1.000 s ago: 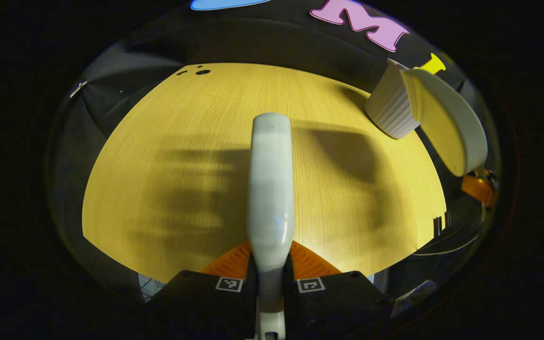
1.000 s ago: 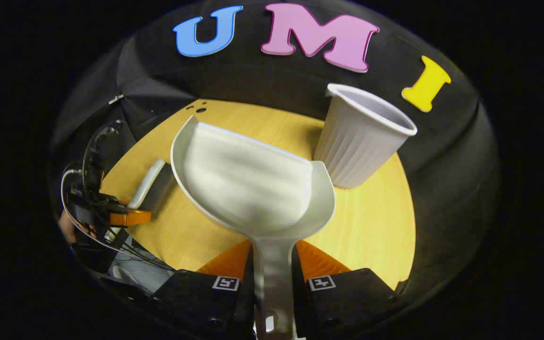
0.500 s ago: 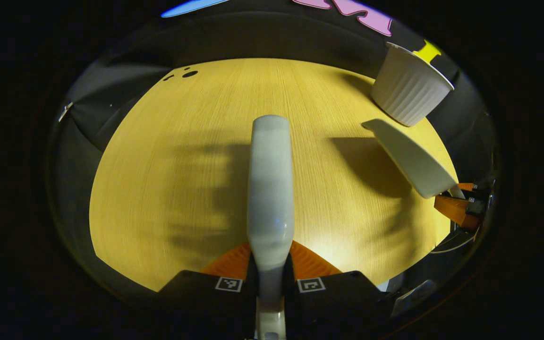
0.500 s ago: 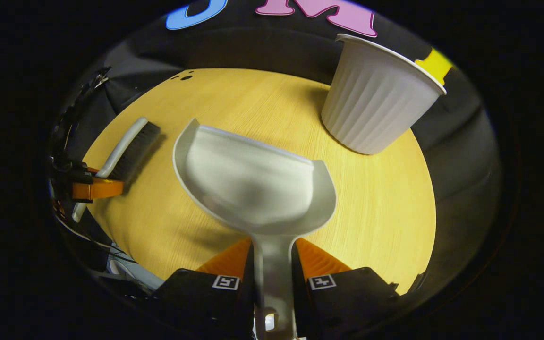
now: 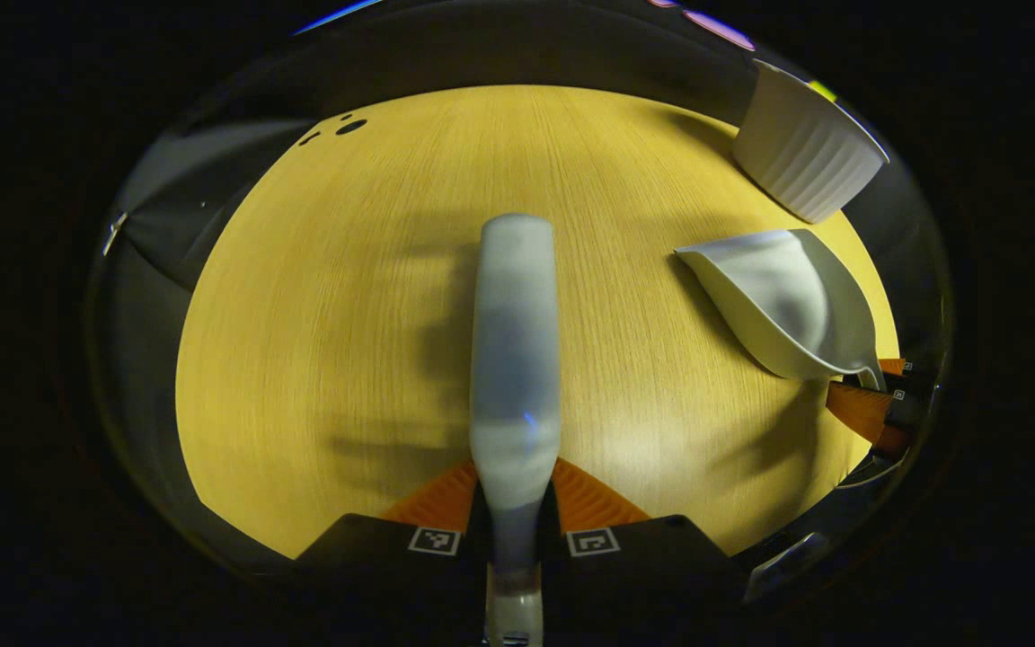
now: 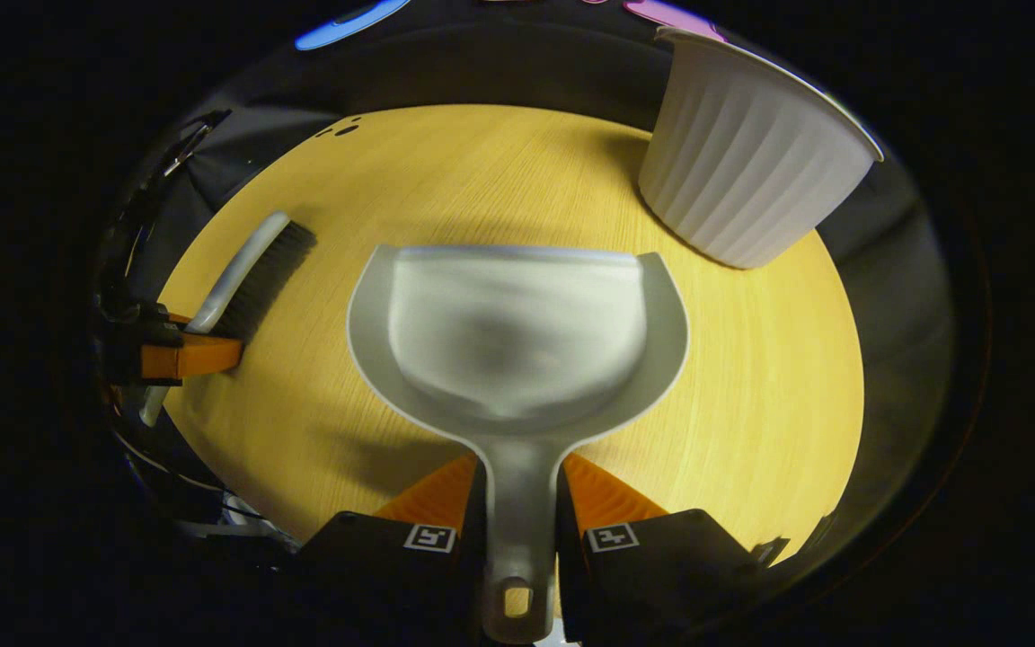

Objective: Pick up the small broom and dustpan from the desktop, sweep the trash into the dustpan with the broom, and then empty the trash into the garbage bin.

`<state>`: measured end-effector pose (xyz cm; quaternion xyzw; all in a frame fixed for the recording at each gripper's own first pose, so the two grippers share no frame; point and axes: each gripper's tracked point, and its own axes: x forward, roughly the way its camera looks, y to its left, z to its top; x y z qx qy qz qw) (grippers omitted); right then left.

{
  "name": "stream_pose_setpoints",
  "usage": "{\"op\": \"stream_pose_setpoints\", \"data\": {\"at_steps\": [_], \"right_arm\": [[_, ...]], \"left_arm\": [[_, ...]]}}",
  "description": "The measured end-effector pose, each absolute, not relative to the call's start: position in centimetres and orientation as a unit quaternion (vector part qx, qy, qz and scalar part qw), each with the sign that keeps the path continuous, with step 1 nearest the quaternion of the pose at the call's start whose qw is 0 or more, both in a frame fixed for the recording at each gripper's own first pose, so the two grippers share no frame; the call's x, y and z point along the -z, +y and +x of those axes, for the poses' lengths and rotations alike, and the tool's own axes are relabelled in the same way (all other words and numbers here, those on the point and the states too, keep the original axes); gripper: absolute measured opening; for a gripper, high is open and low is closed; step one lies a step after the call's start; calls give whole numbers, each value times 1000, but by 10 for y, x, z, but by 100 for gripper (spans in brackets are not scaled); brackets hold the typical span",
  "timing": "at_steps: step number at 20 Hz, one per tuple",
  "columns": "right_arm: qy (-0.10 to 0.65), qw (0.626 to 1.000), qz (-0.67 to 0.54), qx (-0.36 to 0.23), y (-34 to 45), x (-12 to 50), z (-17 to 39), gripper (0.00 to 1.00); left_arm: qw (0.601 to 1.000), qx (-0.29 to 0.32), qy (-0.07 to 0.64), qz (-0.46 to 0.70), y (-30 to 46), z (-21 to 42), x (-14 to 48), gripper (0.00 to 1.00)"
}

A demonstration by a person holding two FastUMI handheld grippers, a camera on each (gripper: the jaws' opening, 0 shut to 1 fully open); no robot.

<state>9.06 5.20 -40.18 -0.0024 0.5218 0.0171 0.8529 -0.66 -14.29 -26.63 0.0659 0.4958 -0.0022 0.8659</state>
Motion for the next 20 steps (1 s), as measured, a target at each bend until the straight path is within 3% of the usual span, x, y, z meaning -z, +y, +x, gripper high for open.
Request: {"op": "stream_pose_setpoints", "data": {"at_steps": [5, 6, 7, 8, 9, 10, 16, 20], "right_arm": [[531, 845, 61, -23, 63, 403, 94, 43], [532, 844, 67, -28, 66, 401, 94, 41], [529, 845, 72, -32, 67, 399, 95, 64], [525, 847, 73, -32, 66, 396, 97, 67], [519, 851, 73, -30, 63, 390, 97, 92], [511, 856, 71, -26, 62, 387, 99, 98], [414, 909, 46, 10, 36, 313, 98, 100], [322, 946, 32, 30, 23, 244, 91, 100]], "left_arm": [[860, 6, 501, 96, -146, -9, 265, 32], [859, 12, 503, 92, -152, -11, 266, 37], [860, 17, 503, 87, -158, -13, 267, 43], [862, 21, 500, 84, -161, -16, 265, 61], [862, 21, 500, 83, -164, -19, 268, 79], [863, 21, 498, 85, -165, -23, 262, 97], [901, 29, 427, 66, -178, -36, 203, 98], [944, 31, 319, 73, -184, -52, 131, 98]]}}
